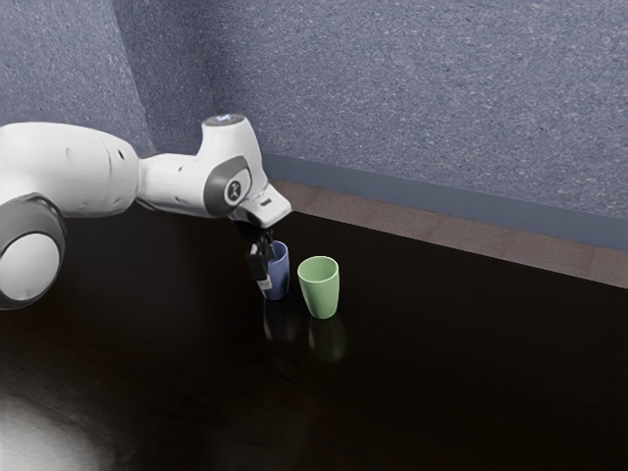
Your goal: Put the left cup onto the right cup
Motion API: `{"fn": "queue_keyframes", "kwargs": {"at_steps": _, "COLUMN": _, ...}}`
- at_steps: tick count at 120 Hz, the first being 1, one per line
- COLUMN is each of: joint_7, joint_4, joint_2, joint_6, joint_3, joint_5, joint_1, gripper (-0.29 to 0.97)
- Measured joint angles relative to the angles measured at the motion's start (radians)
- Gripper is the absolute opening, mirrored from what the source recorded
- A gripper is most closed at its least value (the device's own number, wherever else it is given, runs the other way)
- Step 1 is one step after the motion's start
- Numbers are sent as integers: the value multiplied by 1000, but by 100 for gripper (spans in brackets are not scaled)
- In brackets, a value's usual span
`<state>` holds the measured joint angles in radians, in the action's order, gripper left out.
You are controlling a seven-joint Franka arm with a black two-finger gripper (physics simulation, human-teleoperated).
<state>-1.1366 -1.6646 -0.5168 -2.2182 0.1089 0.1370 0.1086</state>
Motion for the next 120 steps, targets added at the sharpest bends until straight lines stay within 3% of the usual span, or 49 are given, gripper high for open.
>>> {"fn": "queue_keyframes", "kwargs": {"at_steps": 92, "joint_7": 4, "joint_4": -11, "joint_2": -18, "joint_6": -32, "joint_3": 0, "joint_5": 20, "joint_1": -1, "gripper": 1}}
{"fn": "queue_keyframes", "kwargs": {"at_steps": 120, "joint_7": 10, "joint_4": -10, "joint_2": -20, "joint_6": -35, "joint_3": 0, "joint_5": 23, "joint_1": -4, "gripper": -8}}
